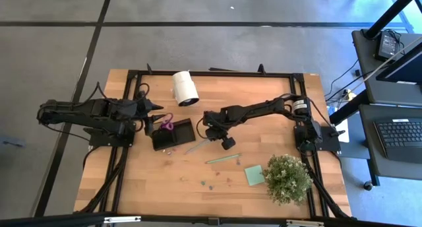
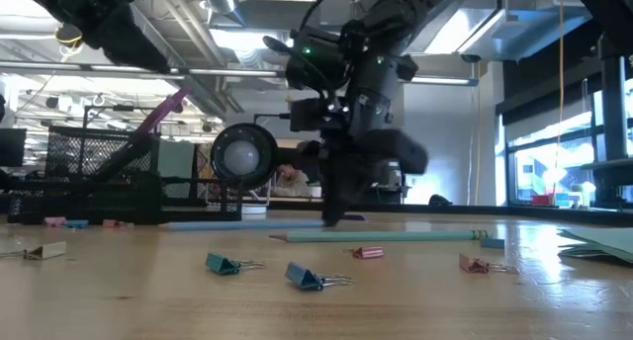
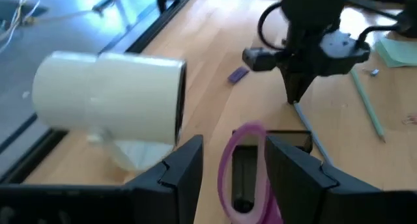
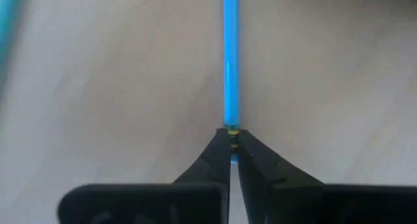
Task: Pick and place office supplies into organizer
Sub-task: Put the blue pencil into the black desk organizer
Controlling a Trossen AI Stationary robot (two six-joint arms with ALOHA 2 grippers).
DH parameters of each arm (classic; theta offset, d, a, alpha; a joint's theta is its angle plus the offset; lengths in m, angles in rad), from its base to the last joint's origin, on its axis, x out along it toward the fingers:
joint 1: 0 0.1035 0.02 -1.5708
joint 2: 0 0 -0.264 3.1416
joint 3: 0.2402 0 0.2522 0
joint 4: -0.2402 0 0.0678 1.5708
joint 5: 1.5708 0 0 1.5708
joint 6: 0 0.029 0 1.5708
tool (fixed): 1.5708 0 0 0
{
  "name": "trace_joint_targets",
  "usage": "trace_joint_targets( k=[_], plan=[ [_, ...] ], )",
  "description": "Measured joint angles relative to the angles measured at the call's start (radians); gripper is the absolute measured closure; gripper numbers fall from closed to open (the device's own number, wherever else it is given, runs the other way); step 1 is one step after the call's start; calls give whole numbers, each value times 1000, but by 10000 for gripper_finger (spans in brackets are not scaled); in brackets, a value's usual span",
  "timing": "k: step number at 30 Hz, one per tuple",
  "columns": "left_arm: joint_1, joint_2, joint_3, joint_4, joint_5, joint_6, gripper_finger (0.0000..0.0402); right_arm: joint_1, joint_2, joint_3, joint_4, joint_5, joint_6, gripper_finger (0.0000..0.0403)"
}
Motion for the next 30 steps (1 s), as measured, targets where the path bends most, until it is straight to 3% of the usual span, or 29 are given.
trace_joint_targets(
  k=[8,12,19,25,30],
  plan=[
    [0,3,0,171,144,168,245,41,-5,135,-191,-14,49,395],
    [0,23,0,187,195,179,245,62,-5,183,-223,-7,50,401],
    [0,94,0,184,200,179,245,68,-6,205,-229,-5,103,388],
    [0,139,0,183,199,178,245,69,-7,203,-200,153,106,385],
    [0,157,0,182,199,175,245,67,-5,203,-113,146,115,384]
  ],
)
